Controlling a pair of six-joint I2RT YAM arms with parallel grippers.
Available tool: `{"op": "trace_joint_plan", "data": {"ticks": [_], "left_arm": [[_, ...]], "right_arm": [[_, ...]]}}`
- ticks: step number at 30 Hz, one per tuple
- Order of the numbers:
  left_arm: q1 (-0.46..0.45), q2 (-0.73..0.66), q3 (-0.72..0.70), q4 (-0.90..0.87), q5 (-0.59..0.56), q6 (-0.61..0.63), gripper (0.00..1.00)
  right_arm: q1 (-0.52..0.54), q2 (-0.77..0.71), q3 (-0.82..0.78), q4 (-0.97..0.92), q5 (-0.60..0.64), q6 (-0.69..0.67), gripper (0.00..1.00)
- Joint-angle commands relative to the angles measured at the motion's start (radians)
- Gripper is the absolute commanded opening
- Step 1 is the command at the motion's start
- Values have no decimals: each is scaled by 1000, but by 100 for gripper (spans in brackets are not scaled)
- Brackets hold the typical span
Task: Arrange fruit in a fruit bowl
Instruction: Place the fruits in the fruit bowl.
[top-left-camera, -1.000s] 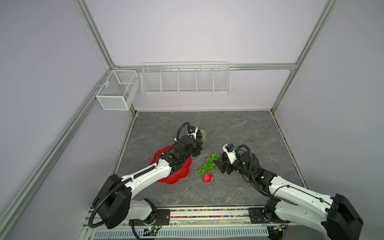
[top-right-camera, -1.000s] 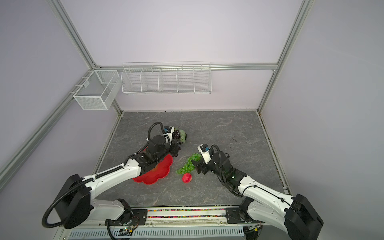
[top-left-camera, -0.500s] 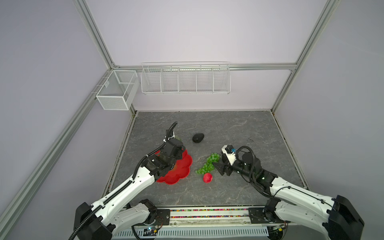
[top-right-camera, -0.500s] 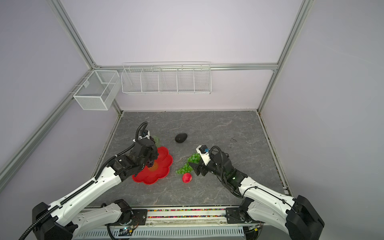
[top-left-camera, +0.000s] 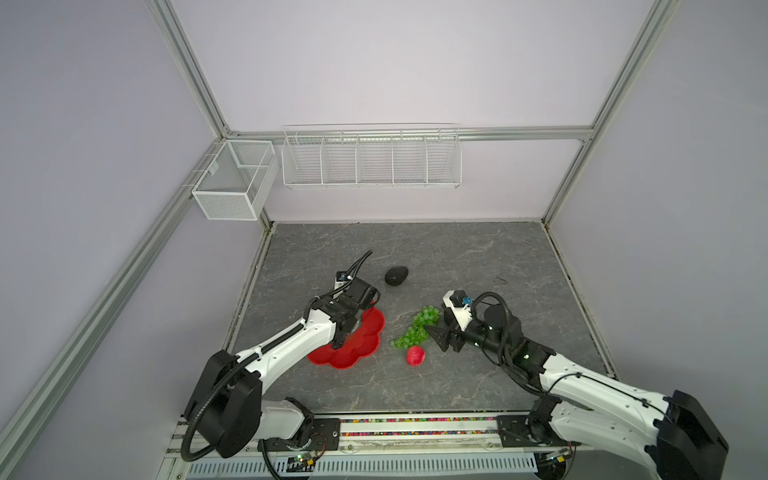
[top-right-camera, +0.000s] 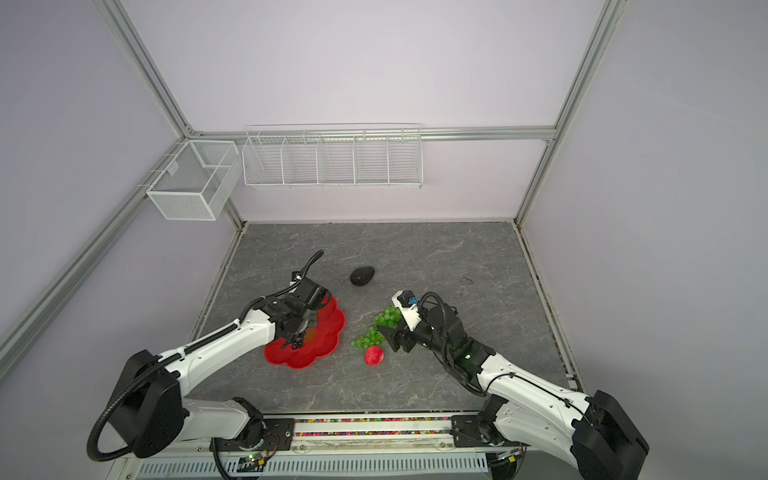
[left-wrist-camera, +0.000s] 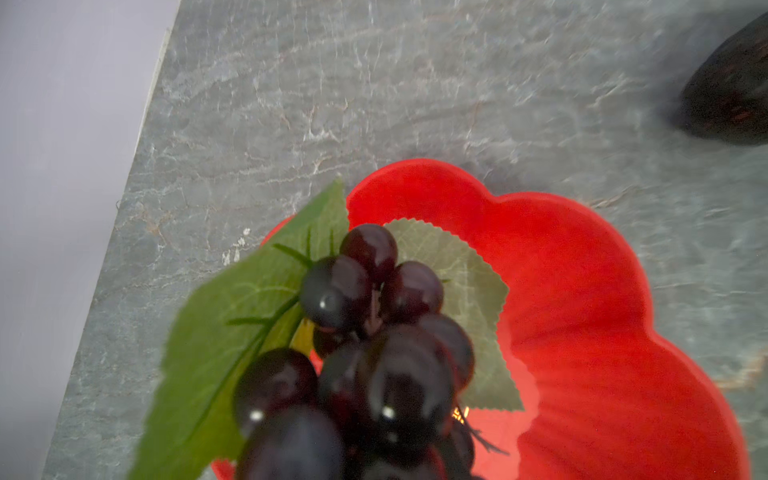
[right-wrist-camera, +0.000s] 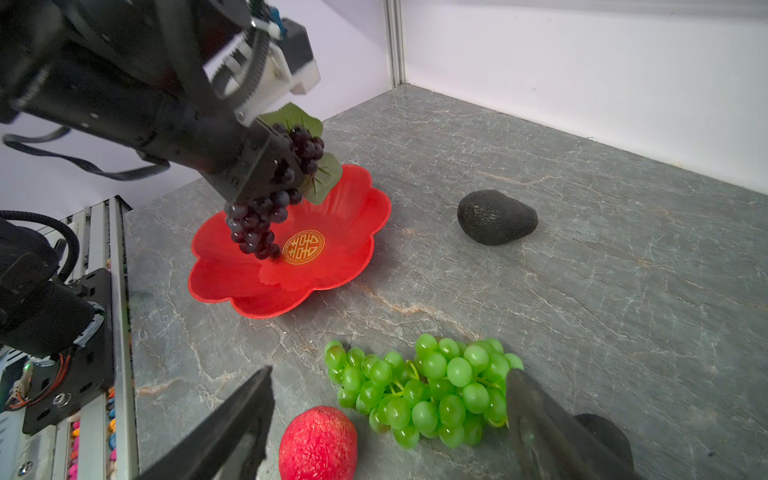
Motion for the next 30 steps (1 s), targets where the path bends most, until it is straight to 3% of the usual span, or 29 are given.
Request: {"op": "trace_joint_plan", "data": {"ticks": [1, 5, 12, 18, 20, 23, 26, 30], "left_arm": [[26, 68, 30, -31, -19, -48, 7], [45, 135, 39, 18, -1, -42, 15], [48, 160, 129, -29, 36, -31, 55], [11, 73, 166, -107, 48, -33, 63], [-34, 29, 172, -84, 65, 22, 65], [-107, -22, 137, 122, 282, 242, 71], [-129, 10, 98, 330, 515, 316, 75], [-174, 157, 148, 370, 617, 413, 76]], "right_arm": [[3, -12, -18, 19, -9, -11, 88], [4, -11, -18, 18, -9, -13, 88], [3, -14, -17, 12, 1, -16, 88], [2, -6, -15, 7, 31, -3, 88], [-6, 13, -2, -18, 67, 20, 88], [-51, 44, 14, -47, 78, 78, 89], [-122, 43, 2, -59, 70, 148, 89], [-229, 22, -9, -139, 104, 223, 89]]}}
